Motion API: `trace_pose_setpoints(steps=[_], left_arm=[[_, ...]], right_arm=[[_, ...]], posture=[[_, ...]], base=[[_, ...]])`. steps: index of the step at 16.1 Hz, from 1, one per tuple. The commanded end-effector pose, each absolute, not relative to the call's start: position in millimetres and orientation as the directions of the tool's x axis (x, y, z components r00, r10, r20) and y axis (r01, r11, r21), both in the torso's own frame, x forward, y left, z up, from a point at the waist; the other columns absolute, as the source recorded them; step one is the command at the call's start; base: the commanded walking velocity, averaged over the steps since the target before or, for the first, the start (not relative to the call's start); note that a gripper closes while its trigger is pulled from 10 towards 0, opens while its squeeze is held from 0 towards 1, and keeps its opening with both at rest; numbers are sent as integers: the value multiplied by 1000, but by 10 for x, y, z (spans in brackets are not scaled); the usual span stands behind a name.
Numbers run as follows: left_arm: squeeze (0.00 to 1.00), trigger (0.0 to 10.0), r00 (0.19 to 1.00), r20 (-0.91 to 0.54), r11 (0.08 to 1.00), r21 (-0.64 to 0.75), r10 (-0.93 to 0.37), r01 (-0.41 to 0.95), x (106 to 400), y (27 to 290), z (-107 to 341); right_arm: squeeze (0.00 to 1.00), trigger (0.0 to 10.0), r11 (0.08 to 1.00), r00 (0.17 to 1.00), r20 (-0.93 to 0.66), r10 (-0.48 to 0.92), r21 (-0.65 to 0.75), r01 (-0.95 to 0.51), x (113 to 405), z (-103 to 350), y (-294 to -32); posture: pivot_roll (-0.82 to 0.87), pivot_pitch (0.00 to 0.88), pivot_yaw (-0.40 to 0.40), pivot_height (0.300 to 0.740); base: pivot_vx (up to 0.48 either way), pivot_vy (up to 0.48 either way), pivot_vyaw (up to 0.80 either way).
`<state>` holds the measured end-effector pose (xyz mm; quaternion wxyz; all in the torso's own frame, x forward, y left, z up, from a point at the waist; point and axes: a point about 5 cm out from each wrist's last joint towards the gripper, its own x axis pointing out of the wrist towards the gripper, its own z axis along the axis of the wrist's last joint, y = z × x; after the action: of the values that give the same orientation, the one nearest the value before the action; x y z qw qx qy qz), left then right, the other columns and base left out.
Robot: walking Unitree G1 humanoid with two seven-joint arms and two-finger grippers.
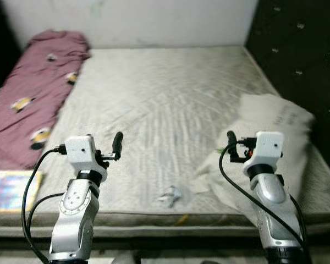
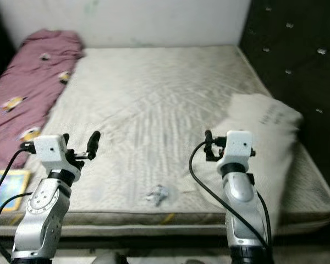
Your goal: Clean up the room
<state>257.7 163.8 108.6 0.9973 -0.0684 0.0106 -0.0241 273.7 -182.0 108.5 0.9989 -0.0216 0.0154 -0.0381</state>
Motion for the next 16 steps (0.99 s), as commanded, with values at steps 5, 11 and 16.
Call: trace_pose_setpoints(steps=[5, 11, 16], left_arm=[[0, 10000, 999, -18, 992, -120, -34, 32, 2572, 1706, 1098], [0, 10000, 999, -12, 993, -108, -49, 47, 2575, 1681, 1111], [0, 10000, 999, -1, 994, -101, -48, 48, 2561, 1726, 1104]], right_arm=[[0, 10000, 997, 998, -17, -68, -27, 68, 2762, 1118, -1759], [0, 10000, 997, 997, -16, -75, -26, 74, 2764, 1117, -1766], [0, 10000, 997, 997, -19, -72, -20, 71, 2762, 1109, -1763]], posture=[[-58, 0, 22, 740], [-57, 0, 21, 740], [-55, 0, 22, 730]], base=[[0, 384, 0], [0, 0, 0], [0, 0, 0]])
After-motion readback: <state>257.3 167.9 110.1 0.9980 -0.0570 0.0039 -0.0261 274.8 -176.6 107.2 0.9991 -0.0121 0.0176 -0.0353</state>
